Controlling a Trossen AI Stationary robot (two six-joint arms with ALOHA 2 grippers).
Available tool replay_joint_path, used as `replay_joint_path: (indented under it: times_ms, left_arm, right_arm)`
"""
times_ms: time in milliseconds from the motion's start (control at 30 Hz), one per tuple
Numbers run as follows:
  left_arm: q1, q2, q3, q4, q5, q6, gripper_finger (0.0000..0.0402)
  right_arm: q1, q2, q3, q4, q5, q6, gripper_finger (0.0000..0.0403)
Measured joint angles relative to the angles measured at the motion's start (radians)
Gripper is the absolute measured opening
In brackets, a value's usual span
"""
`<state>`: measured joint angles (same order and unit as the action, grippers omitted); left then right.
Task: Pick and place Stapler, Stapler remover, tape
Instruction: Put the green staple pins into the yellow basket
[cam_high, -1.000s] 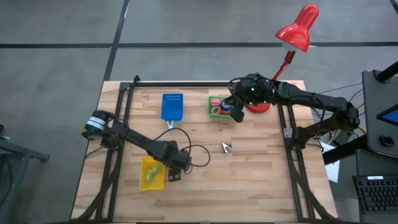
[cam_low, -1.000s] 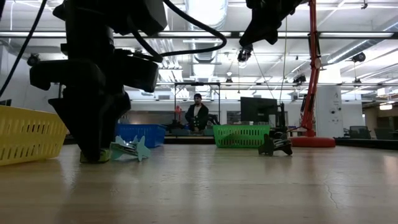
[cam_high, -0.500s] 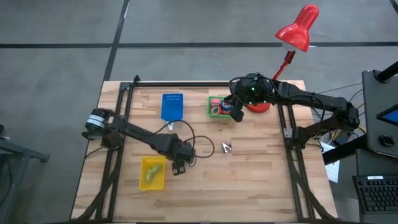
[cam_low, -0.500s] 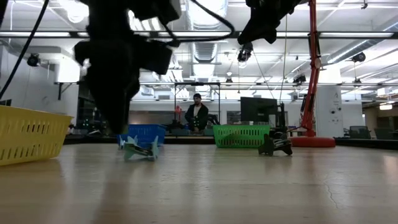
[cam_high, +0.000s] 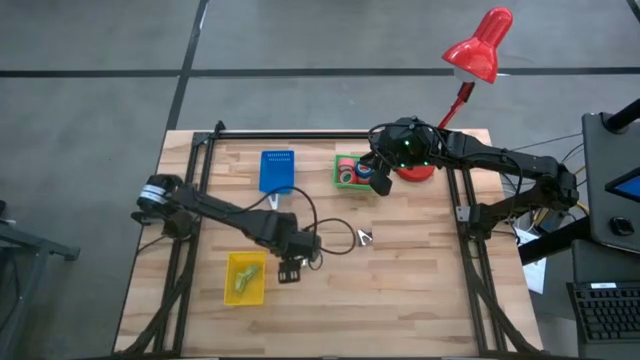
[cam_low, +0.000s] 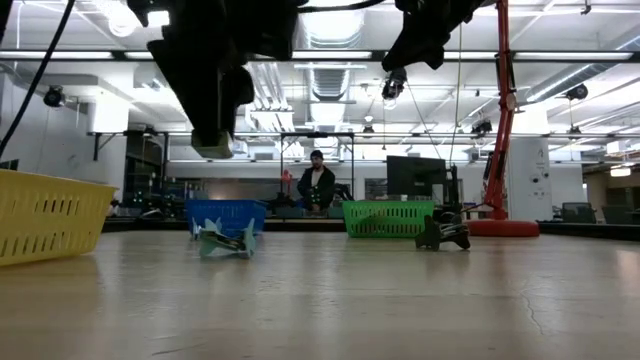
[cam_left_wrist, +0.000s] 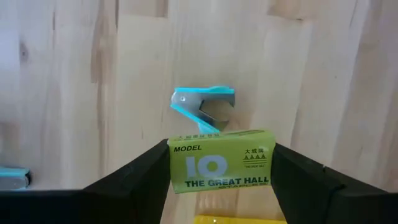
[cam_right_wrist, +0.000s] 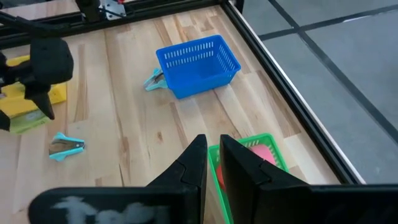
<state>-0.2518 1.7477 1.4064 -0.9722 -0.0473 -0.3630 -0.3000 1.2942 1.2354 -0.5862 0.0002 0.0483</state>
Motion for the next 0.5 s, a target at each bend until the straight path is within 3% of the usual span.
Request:
replay_joint_path:
  times_ms: [200,500]
  left_arm:
    - [0.008,0.000,-0.001,-0.070,0.012,-0.013,0.0246]
    - [-0.064,0.000,-0.004,-0.255,0.185,-0.111,0.0246]
  right_arm:
    - [0.000,0.000,0.000,-0.001,0.000,0.001,0.0043]
    - [0.000,0.005,-0.003,0.006,0.002,-0.024,0.0043]
